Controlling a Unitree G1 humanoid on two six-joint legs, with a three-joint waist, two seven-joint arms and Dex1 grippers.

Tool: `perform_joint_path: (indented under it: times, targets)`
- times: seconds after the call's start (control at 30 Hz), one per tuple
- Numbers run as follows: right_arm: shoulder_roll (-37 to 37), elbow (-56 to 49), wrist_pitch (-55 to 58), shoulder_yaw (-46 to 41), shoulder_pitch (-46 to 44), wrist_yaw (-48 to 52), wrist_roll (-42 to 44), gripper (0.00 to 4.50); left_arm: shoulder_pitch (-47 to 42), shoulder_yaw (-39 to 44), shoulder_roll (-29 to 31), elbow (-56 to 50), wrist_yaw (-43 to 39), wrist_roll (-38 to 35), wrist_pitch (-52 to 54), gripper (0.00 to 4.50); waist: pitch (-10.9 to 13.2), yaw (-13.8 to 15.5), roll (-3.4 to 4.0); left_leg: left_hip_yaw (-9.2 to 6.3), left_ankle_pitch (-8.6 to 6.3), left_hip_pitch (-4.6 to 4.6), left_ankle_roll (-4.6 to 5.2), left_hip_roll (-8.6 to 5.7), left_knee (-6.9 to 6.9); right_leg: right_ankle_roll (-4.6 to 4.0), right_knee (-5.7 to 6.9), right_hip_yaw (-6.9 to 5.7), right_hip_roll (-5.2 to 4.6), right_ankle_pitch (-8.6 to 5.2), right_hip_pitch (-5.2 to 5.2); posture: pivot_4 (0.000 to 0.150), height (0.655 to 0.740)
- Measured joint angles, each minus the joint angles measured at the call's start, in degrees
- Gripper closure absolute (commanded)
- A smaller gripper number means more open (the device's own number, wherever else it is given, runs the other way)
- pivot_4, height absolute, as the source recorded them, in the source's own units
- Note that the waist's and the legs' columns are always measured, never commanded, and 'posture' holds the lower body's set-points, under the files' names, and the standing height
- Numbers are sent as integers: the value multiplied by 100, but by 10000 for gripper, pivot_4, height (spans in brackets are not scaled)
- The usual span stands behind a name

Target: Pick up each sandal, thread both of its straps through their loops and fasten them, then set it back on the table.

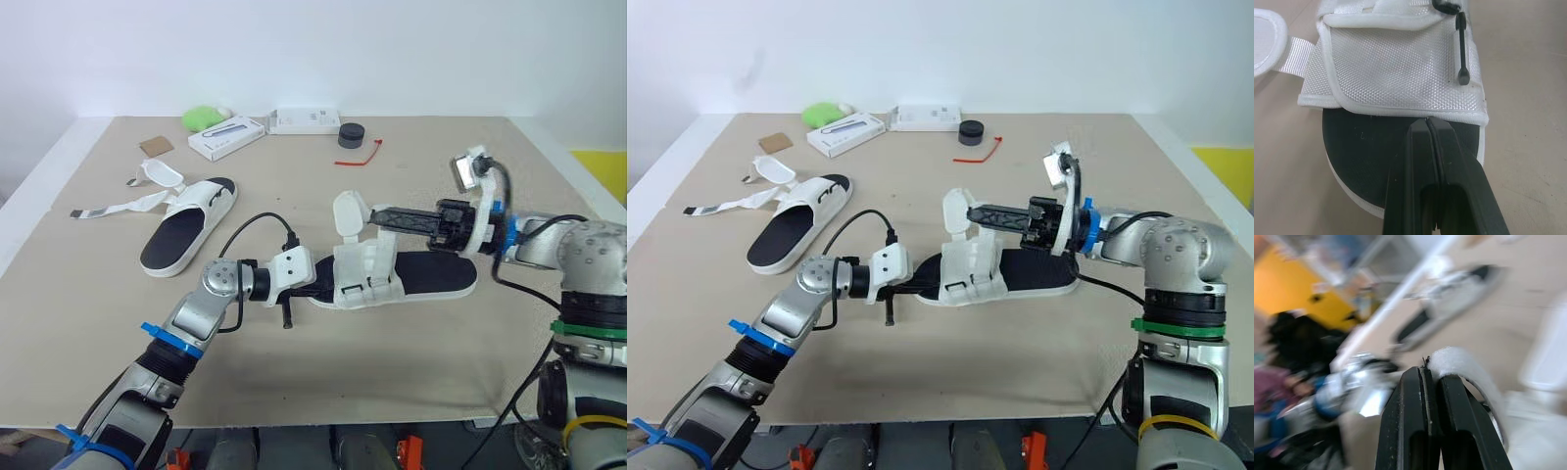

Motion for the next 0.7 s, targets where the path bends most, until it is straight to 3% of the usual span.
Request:
perform_joint_path:
  times: [0.3,0.47,0.7]
  targets:
    - [340,491,237,-176,-324,-113,419,44476,3,18,14,-4,27,9,-30,45000,0,-26,1,0,0,0,0,7,-2,-5,1,0,10,3,-5,1500,7400]
    - [886,1576,262,443,-924,-324,-204,44476,18,15,53,10,27,25,-42,45000,-1,-81,4,0,0,2,0,9,-3,-7,2,2,14,4,-5,1500,7400]
    - [657,1787,350,1126,-948,196,-783,44476,44,3,56,-25,28,29,-115,45000,-2,-91,5,-2,-2,-4,0,8,-9,19,2,3,14,4,-4,1500,7400]
